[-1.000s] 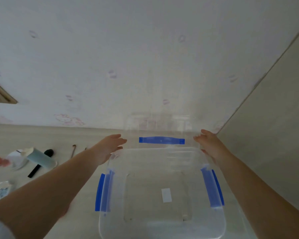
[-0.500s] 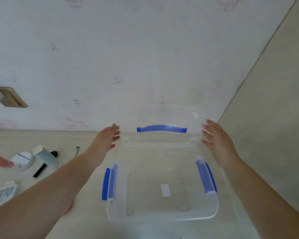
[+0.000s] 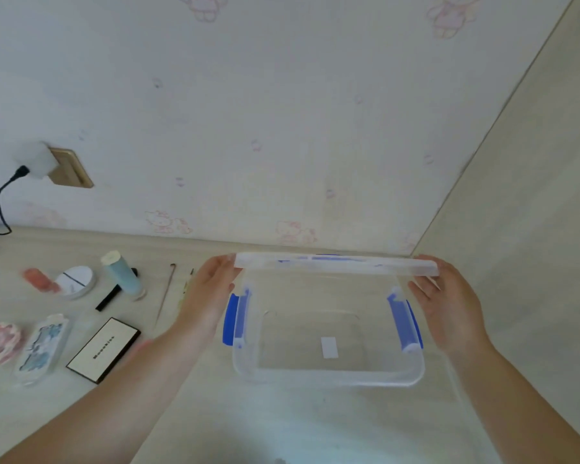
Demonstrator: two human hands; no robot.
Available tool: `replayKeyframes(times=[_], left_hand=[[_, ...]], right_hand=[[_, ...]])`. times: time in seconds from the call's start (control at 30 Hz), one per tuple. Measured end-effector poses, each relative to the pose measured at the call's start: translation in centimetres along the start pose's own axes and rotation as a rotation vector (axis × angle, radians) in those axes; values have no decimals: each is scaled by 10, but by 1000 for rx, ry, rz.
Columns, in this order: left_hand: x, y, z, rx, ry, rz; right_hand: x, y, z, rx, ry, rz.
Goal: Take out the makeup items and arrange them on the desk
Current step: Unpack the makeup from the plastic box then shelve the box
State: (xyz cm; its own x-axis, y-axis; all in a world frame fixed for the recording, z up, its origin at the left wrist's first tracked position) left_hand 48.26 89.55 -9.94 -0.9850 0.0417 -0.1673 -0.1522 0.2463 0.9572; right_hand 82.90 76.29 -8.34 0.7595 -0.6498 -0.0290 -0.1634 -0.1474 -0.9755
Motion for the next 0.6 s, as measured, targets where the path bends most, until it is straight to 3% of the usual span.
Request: replayKeyframes(times=[0.1,0.2,0.3,0.6], left_hand=[[1,5,-15,-50,-36,-11],[4,2,-29,-92,-39,36],[11,-8,-35,-126,7,100],[16,-27,-50,-178,-65,123]], right_hand=[[5,6,-11,-16,12,5],[13,23,-22,-52,25,-153],[24,34,-34,11,73,-244],[22,56,-49,71,95,-380]])
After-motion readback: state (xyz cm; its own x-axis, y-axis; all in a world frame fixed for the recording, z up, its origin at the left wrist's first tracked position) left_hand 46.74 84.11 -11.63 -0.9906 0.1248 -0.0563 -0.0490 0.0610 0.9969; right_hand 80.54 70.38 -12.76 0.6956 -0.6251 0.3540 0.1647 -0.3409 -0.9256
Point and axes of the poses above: each hand's wrist, its own z-axis towards the middle knuckle, its own x-axis out of the back of the hand, y = z × x, the point moved 9 cm from there along z, towards the middle knuckle, and after that the axes turned 15 degrees about -z, right-handed, at the moved point
